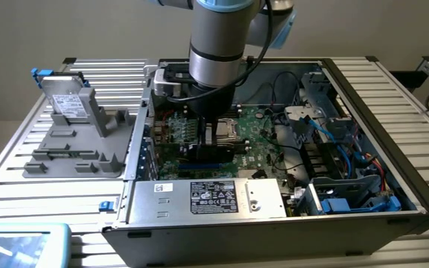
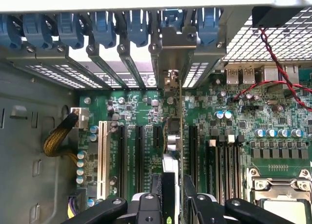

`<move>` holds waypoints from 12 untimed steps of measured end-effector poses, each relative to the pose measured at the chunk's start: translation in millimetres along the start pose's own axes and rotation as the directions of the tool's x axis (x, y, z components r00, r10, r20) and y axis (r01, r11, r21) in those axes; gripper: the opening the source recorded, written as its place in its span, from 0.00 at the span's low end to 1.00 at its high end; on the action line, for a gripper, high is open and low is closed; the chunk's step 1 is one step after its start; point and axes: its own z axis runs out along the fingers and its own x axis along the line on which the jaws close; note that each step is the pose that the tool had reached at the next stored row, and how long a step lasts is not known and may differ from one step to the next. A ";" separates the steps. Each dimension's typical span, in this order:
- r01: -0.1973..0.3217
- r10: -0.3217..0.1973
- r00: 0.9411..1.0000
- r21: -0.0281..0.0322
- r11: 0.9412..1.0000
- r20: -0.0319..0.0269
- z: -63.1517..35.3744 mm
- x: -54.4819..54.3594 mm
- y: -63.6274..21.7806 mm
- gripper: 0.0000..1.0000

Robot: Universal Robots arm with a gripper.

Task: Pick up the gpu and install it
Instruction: 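Insert the gpu into the slot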

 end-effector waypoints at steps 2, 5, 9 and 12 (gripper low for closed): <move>0.000 0.000 1.000 0.002 1.000 0.000 0.1 0.0 0.0 0.28; 0.000 0.000 1.000 0.003 1.000 0.000 0.1 0.0 0.0 0.28; 0.000 0.000 1.000 0.003 1.000 0.000 0.6 0.0 0.0 0.28; 0.000 0.000 1.000 0.003 1.000 0.000 3.1 -0.1 -0.3 0.28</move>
